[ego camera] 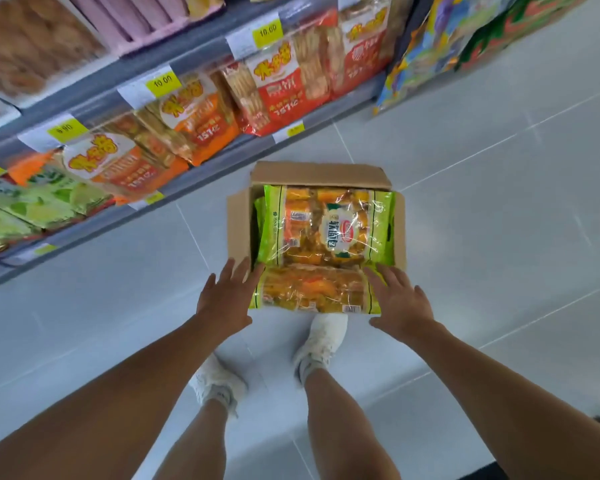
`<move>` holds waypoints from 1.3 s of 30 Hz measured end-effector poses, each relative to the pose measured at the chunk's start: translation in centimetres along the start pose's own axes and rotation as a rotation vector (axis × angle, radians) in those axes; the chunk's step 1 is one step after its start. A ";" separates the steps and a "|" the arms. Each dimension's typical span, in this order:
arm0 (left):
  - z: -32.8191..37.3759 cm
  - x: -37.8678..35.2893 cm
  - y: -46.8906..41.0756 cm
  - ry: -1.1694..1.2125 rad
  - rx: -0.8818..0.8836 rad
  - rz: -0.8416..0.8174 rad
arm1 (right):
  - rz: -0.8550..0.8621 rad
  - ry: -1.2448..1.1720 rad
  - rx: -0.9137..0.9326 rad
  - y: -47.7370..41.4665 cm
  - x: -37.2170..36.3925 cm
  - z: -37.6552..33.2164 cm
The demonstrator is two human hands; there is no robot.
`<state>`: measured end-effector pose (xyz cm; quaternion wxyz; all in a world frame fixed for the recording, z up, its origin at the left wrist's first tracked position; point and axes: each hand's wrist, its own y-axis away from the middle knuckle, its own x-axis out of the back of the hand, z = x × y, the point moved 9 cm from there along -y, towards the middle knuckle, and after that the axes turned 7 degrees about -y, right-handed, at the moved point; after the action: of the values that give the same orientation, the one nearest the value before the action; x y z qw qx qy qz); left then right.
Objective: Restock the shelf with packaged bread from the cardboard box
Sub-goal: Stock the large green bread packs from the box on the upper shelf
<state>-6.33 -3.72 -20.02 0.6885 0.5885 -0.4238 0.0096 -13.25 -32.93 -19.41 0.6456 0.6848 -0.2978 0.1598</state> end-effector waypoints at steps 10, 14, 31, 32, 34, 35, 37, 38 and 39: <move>1.5 -3.5 -4.0 0.247 0.041 0.007 | 0.045 -0.059 0.056 -3.8 -3.7 -0.3; 1.3 -1.5 -2.5 0.278 0.052 0.047 | 0.033 -0.090 0.056 -2.7 -2.1 -0.6; -6.1 15.0 15.9 0.386 0.018 0.198 | 0.147 -0.085 0.110 13.7 17.7 -7.1; -7.1 16.3 17.5 0.410 0.012 0.229 | 0.157 -0.086 0.110 14.8 19.1 -7.8; -9.3 19.1 20.8 0.468 0.003 0.301 | 0.185 -0.089 0.114 17.3 22.4 -9.2; -10.5 20.3 22.4 0.491 -0.005 0.330 | 0.206 -0.089 0.126 18.5 24.0 -9.9; -12.7 22.8 25.6 0.524 -0.025 0.390 | 0.261 -0.091 0.169 21.0 27.4 -11.7; -13.9 23.9 27.2 0.532 -0.029 0.432 | 0.295 -0.099 0.194 22.1 29.1 -12.6; -15.0 25.2 28.8 0.536 -0.027 0.473 | 0.322 -0.111 0.217 23.3 30.8 -13.6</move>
<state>3.63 5.21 18.84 0.7615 0.4417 -0.3527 0.3172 -1.56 -25.61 19.14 0.5168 0.7015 -0.4198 0.2540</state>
